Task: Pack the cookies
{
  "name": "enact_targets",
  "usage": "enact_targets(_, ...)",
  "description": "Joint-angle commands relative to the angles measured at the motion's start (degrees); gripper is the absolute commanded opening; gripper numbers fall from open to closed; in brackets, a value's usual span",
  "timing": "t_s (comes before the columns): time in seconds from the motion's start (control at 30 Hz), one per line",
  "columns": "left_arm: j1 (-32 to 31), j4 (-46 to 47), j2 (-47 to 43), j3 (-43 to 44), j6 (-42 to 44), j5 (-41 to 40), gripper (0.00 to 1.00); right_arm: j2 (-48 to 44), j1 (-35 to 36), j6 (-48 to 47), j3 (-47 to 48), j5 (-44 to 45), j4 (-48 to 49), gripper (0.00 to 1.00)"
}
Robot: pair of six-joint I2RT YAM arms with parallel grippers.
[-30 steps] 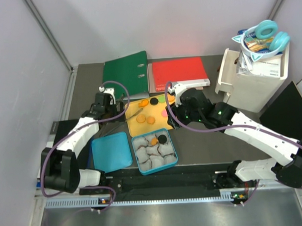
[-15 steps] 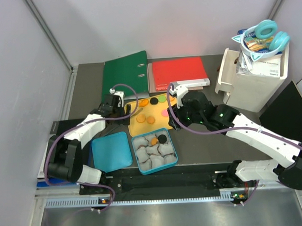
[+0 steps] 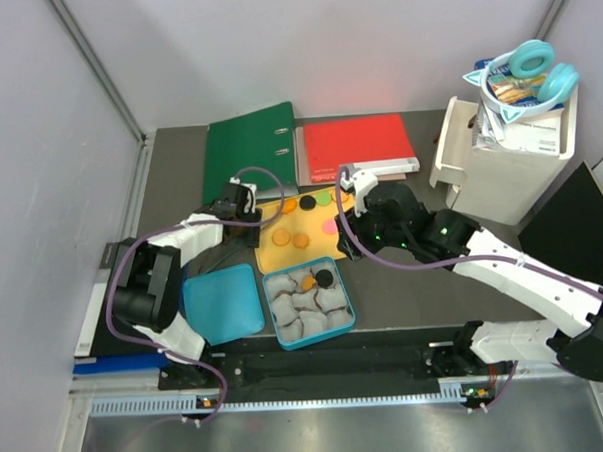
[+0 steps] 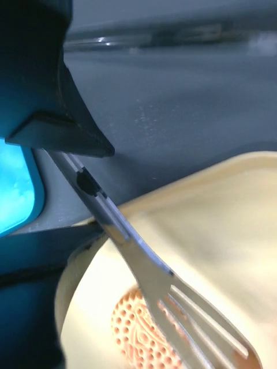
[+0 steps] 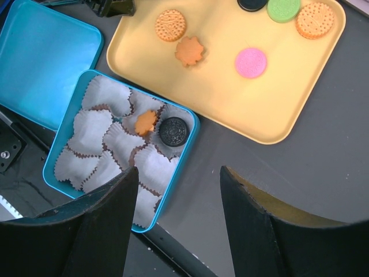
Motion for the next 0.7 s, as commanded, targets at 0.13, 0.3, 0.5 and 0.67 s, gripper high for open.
enact_targets(0.13,0.1,0.7,-0.5,3.1,0.6,-1.6,0.47,-1.8,-0.7,0.1,0.1,0.9,1.2,0.59)
enact_targets(0.3,0.1,0.0,-1.8,3.7,0.8,-1.8,0.45,-1.5,-0.7,0.2,0.4,0.7,1.3,0.59)
enact_targets(0.5,0.1,-0.9,-3.6,5.5,1.1,-1.8,0.39,-0.9,-0.7,0.3,0.5,0.4,1.4,0.59)
enact_targets(0.67,0.1,-1.3,-4.3,6.0,1.2,-1.3,0.35,-0.8,-0.7,0.2,0.6,0.1,1.4,0.59)
